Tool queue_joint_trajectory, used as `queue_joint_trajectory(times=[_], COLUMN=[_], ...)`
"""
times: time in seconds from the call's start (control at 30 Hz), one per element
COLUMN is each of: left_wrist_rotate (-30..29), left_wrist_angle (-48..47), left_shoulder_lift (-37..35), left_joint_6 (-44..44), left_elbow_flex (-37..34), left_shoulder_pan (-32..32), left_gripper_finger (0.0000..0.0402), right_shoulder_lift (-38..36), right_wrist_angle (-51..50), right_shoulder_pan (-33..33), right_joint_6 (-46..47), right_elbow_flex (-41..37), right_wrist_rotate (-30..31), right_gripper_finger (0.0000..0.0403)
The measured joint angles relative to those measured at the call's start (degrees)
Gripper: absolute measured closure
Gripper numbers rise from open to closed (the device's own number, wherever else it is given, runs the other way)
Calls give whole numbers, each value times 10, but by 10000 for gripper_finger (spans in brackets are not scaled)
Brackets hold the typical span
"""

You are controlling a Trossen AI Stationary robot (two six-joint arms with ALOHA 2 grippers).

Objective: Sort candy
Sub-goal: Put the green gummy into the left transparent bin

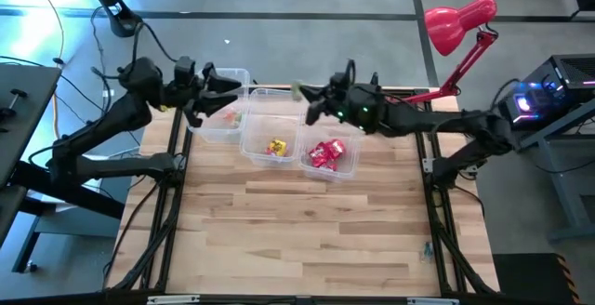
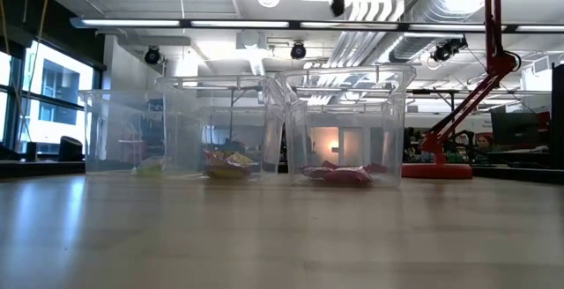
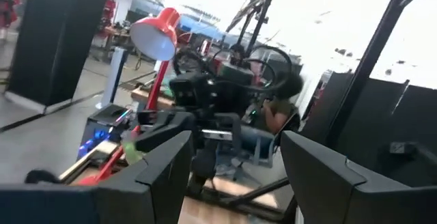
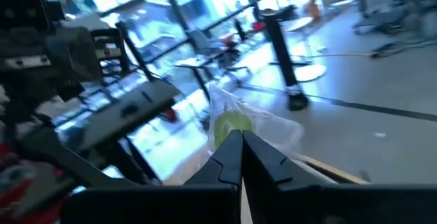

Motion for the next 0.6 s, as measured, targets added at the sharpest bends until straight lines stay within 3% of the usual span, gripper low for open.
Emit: queue_joint_trajectory(times=[0.13, 0.27, 0.4, 0.6], left_wrist_rotate=[-46, -76, -68, -64], left_wrist_angle=[-100, -185, -172, -75], left_shoulder_lift=[-21, -15, 15, 77], left_joint_6=[30, 42, 37, 47], left_elbow_flex=[0, 0, 0, 0], left_shoulder_pan=[0, 0, -15, -61], left_gripper_finger=[183, 183, 183, 183], right_shoulder_lift=[46, 76, 88, 86], right_wrist_angle=[71, 136, 173, 188], right_shoulder_pan=[-22, -24, -18, 5], right_joint_6=[15, 27, 22, -27], right_elbow_flex=[-1, -1, -1, -1], right_wrist_rotate=[-68, -98, -122, -124], right_gripper_finger=[403, 403, 403, 403])
